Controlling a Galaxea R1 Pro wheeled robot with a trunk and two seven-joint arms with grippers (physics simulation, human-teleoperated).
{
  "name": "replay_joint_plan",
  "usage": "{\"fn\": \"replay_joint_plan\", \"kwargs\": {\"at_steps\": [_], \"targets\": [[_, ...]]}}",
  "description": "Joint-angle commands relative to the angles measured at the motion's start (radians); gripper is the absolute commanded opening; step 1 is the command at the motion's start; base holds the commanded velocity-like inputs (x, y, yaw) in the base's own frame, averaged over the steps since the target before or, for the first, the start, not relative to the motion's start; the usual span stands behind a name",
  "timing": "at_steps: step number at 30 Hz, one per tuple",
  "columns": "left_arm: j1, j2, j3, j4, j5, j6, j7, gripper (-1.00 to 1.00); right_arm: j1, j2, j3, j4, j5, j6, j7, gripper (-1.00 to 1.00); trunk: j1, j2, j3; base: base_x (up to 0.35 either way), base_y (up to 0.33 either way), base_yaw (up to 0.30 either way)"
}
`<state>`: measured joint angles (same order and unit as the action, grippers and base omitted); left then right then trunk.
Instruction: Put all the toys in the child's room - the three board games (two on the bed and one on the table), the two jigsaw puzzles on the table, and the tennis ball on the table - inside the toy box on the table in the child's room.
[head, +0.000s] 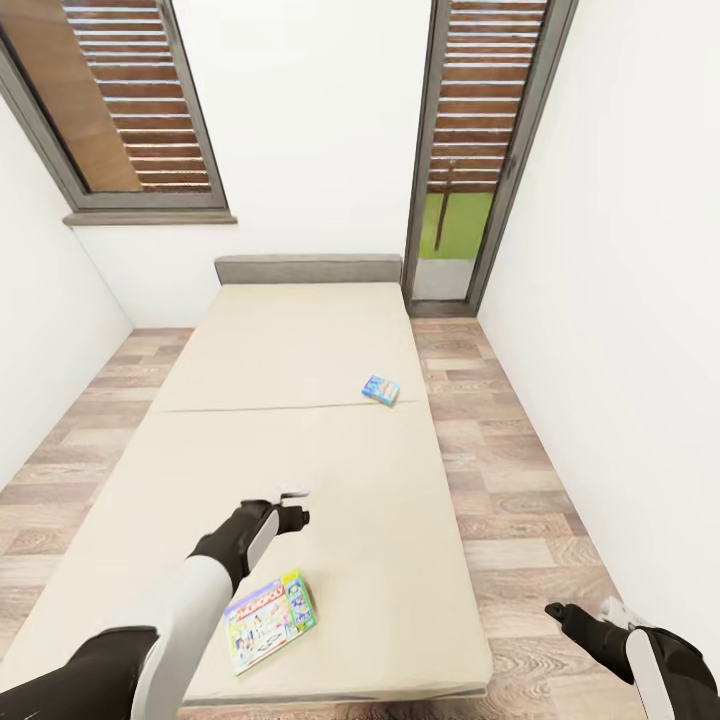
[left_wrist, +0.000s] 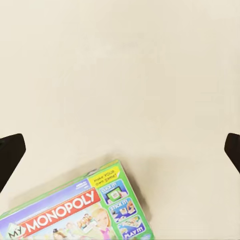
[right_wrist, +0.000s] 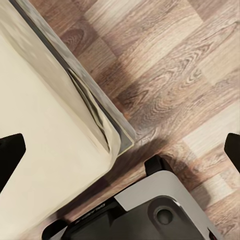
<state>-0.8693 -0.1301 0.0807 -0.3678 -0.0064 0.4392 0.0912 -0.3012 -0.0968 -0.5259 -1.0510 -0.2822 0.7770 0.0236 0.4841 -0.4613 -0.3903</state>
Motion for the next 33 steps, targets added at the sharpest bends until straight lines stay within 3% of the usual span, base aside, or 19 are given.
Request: {"fn": "replay_joint_plan", "kwargs": {"at_steps": [1,11,33], "targets": [[0.000,-0.001,0.009,0.010,-0.001,-0.002,0.002,1.00,-0.001,0.000,-0.002,-0.001,0.000,0.005,0.002,1.00,0.000,-0.002,-0.003,0.000,0.000,0.000],[0.000,0.006,0.012,0.055,-0.002,-0.031,0.002,1.00,-0.001,-0.001,-0.002,0.000,0.001,0.005,0.003,1.00,0.000,-0.002,-0.020,0.000,0.000,0.000],[0.000,0.041,0.014,0.057,-0.001,-0.036,0.004,1.00,-0.001,-0.001,-0.002,0.000,0.001,0.005,0.008,1.00,0.000,-0.002,-0.056,0.000,0.000,0.000]]}}
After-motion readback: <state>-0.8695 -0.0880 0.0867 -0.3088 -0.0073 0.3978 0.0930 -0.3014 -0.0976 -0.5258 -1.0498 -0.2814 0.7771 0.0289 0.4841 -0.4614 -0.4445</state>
